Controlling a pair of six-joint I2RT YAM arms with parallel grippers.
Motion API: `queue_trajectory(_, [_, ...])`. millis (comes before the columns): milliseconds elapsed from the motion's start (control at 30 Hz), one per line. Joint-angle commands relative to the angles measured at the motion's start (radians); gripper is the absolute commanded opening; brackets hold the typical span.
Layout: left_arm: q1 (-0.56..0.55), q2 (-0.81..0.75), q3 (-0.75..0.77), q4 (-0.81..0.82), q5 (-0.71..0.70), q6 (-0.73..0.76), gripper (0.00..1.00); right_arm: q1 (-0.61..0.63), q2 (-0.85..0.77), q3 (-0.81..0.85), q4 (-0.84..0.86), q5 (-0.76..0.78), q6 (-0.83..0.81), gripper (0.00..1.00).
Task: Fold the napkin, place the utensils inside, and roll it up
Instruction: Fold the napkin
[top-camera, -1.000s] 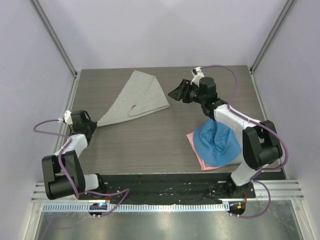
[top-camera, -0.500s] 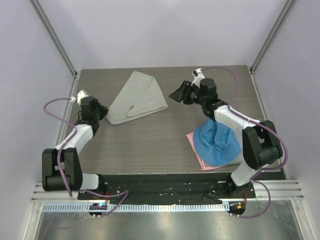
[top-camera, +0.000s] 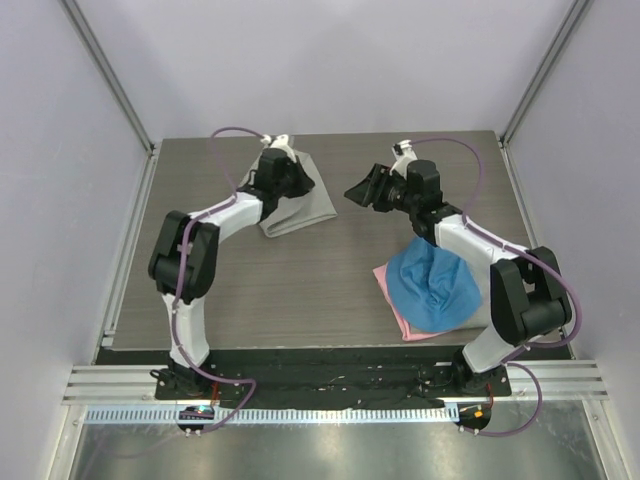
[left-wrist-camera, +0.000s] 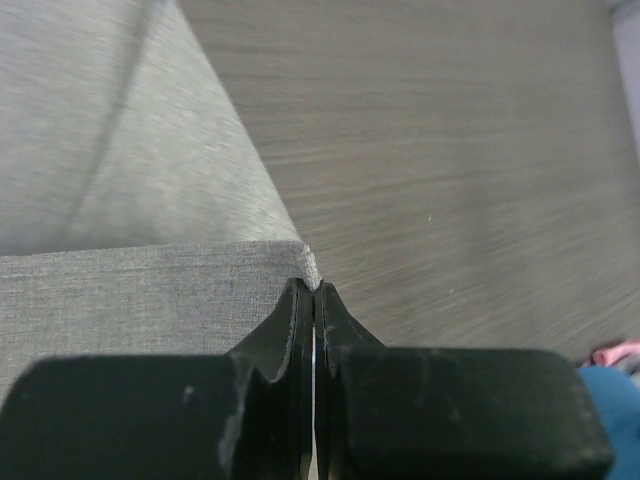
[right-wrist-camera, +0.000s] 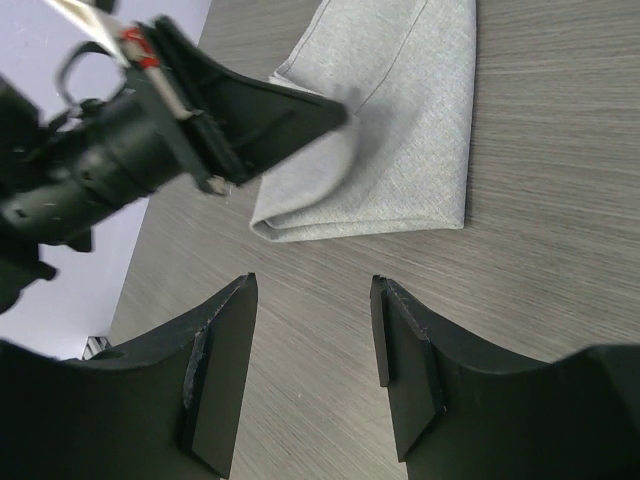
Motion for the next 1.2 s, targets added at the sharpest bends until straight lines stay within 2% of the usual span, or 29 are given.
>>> queue_trajectory(0, [-0.04,0.08,0.117,-0.053,0.051,0.122,0.0,-0.012,-0.045,-0.008,0.021,-0.002,-0.023,0.57])
queue_trajectory(300, [-0.058,0.166,0.178,-0.119,0.023,0.208,0.0,-0.013,-0.024,-0.008,0.04,-0.025,-0.009,0.57])
queue_trajectory(600, [-0.074,0.128,0.126,-0.16,0.029,0.24,0.0,-0.015,0.007,0.001,0.038,-0.022,-0.004,0.57])
queue_trajectory(633, [-0.074,0.12,0.12,-0.159,0.032,0.23,0.05,-0.013,0.013,0.006,0.037,-0.022,-0.007,0.57])
queue_trajectory(667, [-0.077,0.111,0.117,-0.16,0.04,0.225,0.29,-0.015,0.022,0.009,0.035,-0.022,-0.01,0.57])
queue_trajectory(700, [-0.078,0.088,0.114,-0.17,0.04,0.22,0.43,-0.013,0.038,0.016,0.034,-0.024,-0.01,0.57])
queue_trajectory(767, [-0.08,0.054,0.096,-0.189,0.015,0.217,0.6,-0.015,0.061,0.028,0.034,-0.021,-0.017,0.57])
queue_trajectory(867, [-0.08,-0.044,0.041,-0.214,-0.05,0.206,0.71,-0.013,0.122,0.076,0.009,-0.016,-0.046,0.57])
queue_trajectory(967, [-0.078,-0.141,-0.033,-0.263,-0.161,0.191,0.75,-0.015,0.205,0.139,-0.009,-0.021,-0.058,0.57])
queue_trajectory(1167, [-0.055,-0.273,-0.165,-0.366,-0.299,0.066,0.77,-0.01,0.361,0.268,-0.035,-0.042,-0.076,0.57])
